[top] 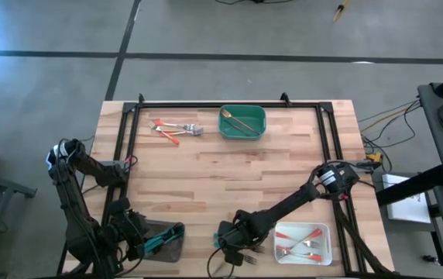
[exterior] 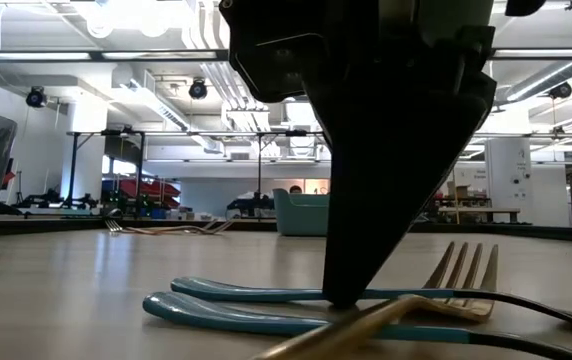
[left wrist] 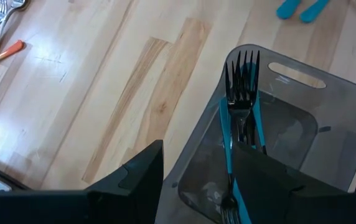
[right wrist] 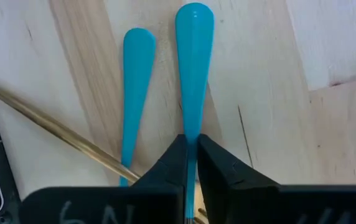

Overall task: Sort silverware by color (type)
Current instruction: Put the blue fork into the black bin

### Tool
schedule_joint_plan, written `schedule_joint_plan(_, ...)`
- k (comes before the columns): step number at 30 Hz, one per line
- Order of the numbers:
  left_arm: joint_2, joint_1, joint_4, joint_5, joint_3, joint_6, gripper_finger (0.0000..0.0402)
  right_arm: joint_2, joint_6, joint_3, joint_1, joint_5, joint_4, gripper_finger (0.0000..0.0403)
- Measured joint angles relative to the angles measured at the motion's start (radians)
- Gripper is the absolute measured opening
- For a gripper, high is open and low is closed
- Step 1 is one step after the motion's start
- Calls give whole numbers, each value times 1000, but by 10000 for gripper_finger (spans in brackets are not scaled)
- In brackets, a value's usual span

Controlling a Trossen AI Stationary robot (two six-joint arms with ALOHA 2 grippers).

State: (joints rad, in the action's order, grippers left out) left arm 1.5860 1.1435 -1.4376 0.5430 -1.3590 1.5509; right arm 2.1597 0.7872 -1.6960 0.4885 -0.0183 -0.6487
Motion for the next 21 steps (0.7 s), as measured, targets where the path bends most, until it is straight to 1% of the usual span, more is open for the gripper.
schedule_joint_plan(8, 0, 0, 0, 1, 0, 0, 171, -62, -7, 3, -17, -10, -4, 7)
schedule_joint_plan(12, 0, 0, 2, 27, 0, 5, 171, -88, -22, 3, -31, -16, 0, 7)
schedule_joint_plan(14, 0, -1, 7, 49, 0, 7, 171, -107, -28, 3, -37, -32, 2, 7)
schedule_joint_plan(17, 0, -2, 23, 119, 0, 7, 171, -132, -36, 1, -47, -62, 7, 7)
schedule_joint_plan(21, 0, -3, 23, 199, 0, 7, 171, -155, -42, 1, -57, -68, 8, 8)
